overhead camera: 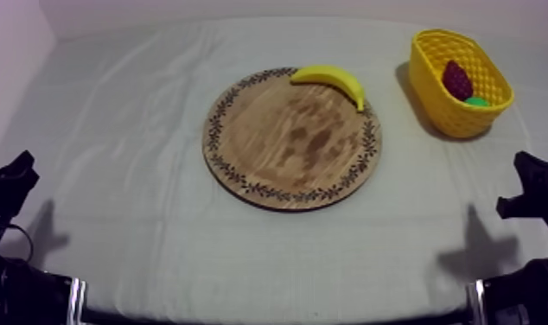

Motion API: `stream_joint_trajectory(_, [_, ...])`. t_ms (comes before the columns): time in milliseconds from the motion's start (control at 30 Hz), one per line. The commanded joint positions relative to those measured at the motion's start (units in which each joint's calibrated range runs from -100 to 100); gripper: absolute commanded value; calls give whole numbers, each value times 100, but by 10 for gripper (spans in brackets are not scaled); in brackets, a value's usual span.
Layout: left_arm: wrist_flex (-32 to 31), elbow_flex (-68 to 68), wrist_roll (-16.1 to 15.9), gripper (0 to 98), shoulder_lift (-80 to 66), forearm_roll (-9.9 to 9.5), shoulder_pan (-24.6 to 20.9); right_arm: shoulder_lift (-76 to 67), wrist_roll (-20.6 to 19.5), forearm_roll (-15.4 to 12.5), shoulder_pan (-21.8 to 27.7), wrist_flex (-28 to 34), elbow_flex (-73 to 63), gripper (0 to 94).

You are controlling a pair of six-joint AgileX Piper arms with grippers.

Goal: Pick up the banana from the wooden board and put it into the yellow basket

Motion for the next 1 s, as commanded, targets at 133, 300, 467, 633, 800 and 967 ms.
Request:
stream_joint_trajectory(133, [-4,0,5,1,0,1,0,-3,-258,-27,54,408,-70,6])
stream_joint_trajectory(300, [-4,0,5,1,0,1,0,-3,-222,-33,87,324,-41,6])
stream_joint_trajectory(467, [-4,0,5,1,0,1,0,-3,-152,-29,131,348,-51,6])
stream_joint_trajectory(633, [-4,0,5,1,0,1,0,-10,61,-135,106,577,-144,6])
stream_joint_trajectory(800, [-4,0,5,1,0,1,0,174,401,-404,61,861,-452,6])
stream_joint_trajectory(967, [-4,0,5,1,0,1,0,893,721,-581,6,811,-963,6])
